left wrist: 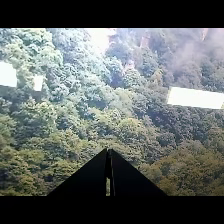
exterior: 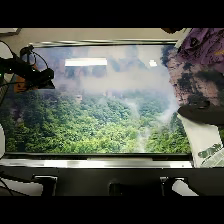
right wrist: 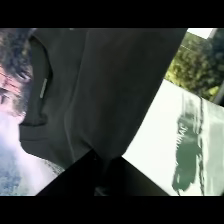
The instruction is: Fold the clothes and pants, and hang the long-sleeved shirts on hangers.
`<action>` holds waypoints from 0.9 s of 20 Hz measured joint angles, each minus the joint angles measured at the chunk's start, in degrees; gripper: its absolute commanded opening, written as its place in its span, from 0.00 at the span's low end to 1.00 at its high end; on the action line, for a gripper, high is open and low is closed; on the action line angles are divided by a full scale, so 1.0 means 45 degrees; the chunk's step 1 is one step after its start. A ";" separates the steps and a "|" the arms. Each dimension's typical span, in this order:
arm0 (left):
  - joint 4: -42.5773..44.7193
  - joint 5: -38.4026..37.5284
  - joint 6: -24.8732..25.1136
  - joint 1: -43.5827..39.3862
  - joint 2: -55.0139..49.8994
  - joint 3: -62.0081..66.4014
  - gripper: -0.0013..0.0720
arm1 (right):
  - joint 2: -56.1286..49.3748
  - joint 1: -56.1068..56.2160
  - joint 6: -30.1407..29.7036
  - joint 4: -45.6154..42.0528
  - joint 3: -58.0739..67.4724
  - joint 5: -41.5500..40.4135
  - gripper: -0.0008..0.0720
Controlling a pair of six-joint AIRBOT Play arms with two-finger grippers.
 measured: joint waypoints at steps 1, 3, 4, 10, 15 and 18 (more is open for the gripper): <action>-0.0005 0.0005 0.0049 0.0000 0.0000 0.0000 0.04 | 0.0204 0.0000 0.0102 -0.0209 -0.0379 -0.0092 0.05; 0.0000 0.0005 0.0141 0.0000 0.0000 0.0000 0.04 | 0.0787 0.0000 0.0335 -0.0685 -0.1472 -0.0141 0.05; 0.0000 0.0005 0.0189 0.0000 0.0000 0.0000 0.04 | 0.1088 0.0000 0.0437 -0.0933 -0.2050 -0.0092 0.05; 0.0000 0.0010 0.0287 0.0000 0.0000 0.0000 0.04 | 0.2662 0.0000 0.1311 -0.2259 -0.5731 0.0631 0.05; 0.0005 0.0010 0.0325 0.0000 0.0000 0.0000 0.04 | 0.3026 0.0000 0.1953 -0.2667 -0.7878 0.1593 0.05; 0.0005 0.0015 0.0325 0.0000 0.0000 0.0000 0.04 | 0.3075 -0.0005 0.2288 -0.2856 -0.8757 0.2064 0.05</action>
